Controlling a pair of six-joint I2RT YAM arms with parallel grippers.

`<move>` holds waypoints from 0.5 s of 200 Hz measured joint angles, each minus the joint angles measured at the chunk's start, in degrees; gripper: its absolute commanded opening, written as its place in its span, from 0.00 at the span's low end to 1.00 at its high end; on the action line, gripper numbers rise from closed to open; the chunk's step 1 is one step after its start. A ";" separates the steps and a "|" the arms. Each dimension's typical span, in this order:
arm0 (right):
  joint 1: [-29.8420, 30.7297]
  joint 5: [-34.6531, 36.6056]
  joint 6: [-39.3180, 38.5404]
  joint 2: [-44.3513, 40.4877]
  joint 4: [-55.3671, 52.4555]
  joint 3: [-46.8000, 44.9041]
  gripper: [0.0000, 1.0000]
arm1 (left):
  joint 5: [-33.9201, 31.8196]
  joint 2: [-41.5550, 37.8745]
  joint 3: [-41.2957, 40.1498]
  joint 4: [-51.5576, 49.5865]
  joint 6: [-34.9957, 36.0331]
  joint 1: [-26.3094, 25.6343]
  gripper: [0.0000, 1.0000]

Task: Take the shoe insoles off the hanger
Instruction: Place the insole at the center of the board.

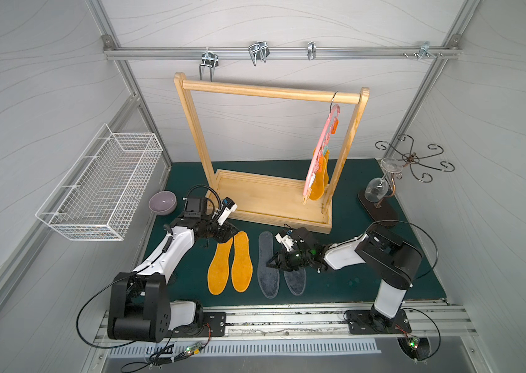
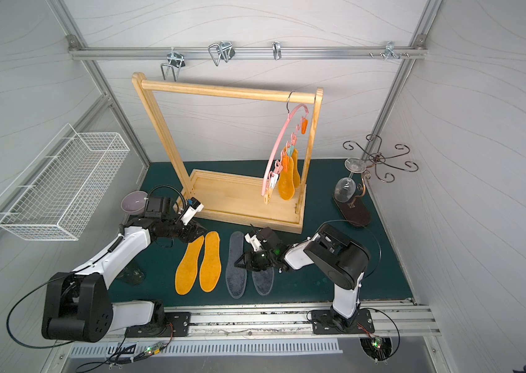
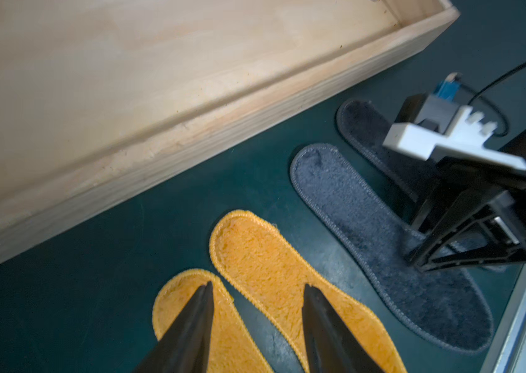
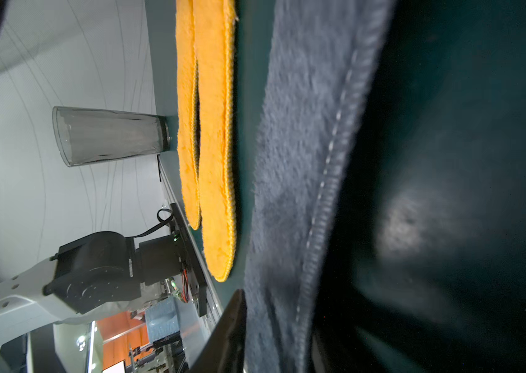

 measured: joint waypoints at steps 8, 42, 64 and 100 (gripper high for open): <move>0.00 0.85 -0.07 -1.03 -0.94 -0.37 0.39 | -0.94 0.00 -1.42 0.52 0.57 0.00 0.50; -0.02 4.55 -1.77 -6.21 -5.51 -1.25 0.50 | -3.15 -0.52 -4.15 1.73 1.40 0.00 0.50; -0.02 7.50 -3.87 -10.40 -9.86 -1.25 0.52 | -3.37 -1.22 -4.24 3.17 1.31 0.00 0.50; -0.37 14.47 -9.11 -20.00 -17.81 -1.25 0.55 | -3.23 -1.29 -4.24 4.55 1.09 0.00 0.49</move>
